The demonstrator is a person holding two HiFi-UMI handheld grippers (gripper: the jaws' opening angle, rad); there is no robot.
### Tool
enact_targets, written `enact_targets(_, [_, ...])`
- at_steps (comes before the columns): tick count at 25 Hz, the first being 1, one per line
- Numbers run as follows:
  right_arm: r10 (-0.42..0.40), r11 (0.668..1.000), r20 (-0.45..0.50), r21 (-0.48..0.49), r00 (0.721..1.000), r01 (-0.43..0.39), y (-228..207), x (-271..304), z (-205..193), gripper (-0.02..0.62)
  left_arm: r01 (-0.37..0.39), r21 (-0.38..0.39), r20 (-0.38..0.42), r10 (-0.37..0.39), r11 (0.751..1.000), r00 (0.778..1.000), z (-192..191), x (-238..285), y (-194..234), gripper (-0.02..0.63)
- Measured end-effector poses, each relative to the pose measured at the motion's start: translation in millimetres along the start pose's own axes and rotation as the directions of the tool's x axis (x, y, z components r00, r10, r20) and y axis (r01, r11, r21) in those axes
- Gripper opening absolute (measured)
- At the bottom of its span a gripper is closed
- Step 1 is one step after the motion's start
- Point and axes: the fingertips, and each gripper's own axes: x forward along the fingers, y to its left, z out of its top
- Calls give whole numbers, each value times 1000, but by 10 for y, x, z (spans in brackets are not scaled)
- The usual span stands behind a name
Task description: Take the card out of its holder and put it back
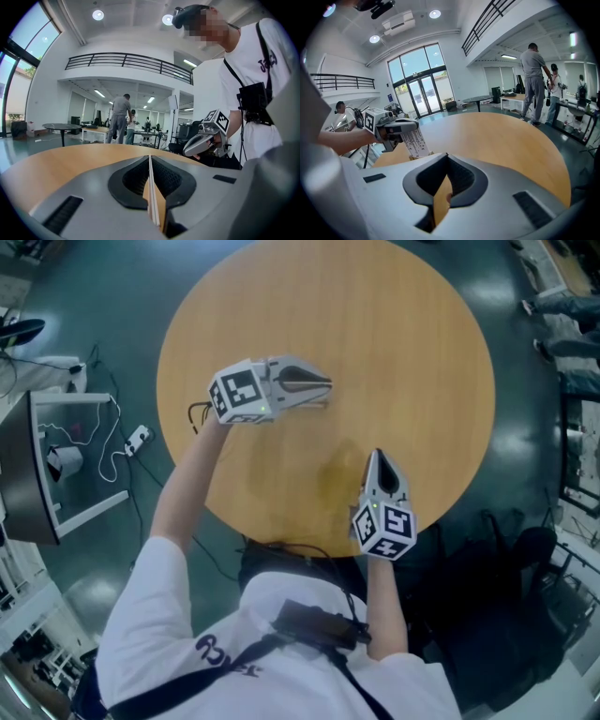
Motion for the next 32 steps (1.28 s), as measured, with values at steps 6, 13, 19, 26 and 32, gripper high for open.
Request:
enact_targets(6, [-6,1000,-19,-6,1000,5,0,-7,-60,18,0,-37,63,2,999,998,-115,45,11,26])
enact_targets(13, [-13,1000,-25,-9,1000,13,-9,17,-79,18,0,-73,156,11,997,988,-103,45,51,26])
enact_targets(19, [-12,1000,-27,-16,1000,12,75,0,-98,18,-81,-101,146,96,992,985,-350,25,54,26])
enact_targets(26, [-13,1000,-25,-24,1000,13,43,-23,-103,18,-135,-135,68,145,982,987,-624,79,128,29])
enact_targets(32, [-4,1000,0,-23,1000,4,3,-62,-28,18,-195,-189,18,202,962,979,-689,-11,224,208])
